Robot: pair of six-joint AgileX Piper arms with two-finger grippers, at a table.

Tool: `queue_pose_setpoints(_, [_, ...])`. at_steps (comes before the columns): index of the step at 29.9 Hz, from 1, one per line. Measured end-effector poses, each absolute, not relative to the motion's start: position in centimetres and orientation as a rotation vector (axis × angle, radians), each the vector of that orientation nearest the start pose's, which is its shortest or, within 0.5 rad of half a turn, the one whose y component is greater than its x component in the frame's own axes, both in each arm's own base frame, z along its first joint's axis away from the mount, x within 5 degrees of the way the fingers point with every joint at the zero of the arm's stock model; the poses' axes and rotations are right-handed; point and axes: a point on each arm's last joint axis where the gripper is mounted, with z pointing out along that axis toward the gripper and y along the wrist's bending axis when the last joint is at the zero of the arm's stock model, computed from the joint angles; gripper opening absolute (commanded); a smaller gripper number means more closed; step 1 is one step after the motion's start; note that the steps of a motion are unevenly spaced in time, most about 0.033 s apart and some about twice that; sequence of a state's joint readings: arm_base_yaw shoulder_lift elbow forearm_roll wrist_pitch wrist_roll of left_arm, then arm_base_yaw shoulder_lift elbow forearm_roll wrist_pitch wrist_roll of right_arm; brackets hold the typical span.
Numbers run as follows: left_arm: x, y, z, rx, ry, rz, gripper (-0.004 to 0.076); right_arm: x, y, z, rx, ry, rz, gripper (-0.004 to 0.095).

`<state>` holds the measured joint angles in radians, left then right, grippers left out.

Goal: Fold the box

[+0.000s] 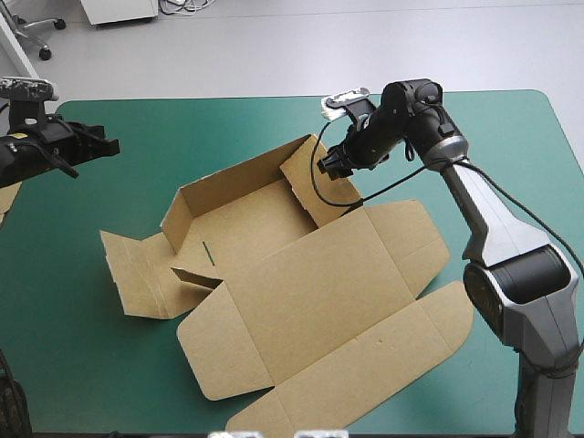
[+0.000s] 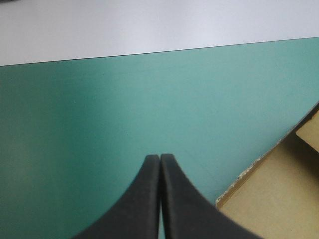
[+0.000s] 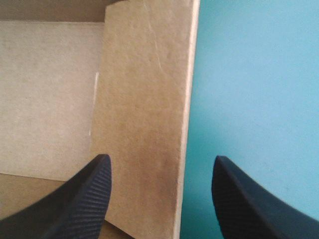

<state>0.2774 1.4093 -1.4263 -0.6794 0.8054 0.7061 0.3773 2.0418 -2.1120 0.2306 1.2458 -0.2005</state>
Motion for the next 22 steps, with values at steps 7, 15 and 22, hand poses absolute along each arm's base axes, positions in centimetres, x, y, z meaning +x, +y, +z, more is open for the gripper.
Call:
queue_pose_setpoints(7, [30.7, 4.5, 41.2, 0.184, 2.077, -0.218, -0.0015, 41.2, 18.4, 32.4, -0.743, 2.599, 0.359, 0.0563])
queue_pose_setpoints(15, [30.7, 4.5, 41.2, 0.185, 2.078, -0.219, -0.0015, 42.1, 18.7, 29.7, -0.751, 2.663, 0.359, 0.058])
queue_pose_setpoints(22, [30.7, 4.5, 41.2, 0.185, 2.078, -0.219, -0.0015, 42.2, 20.0, 28.0, -0.787, 2.692, 0.361, 0.0581])
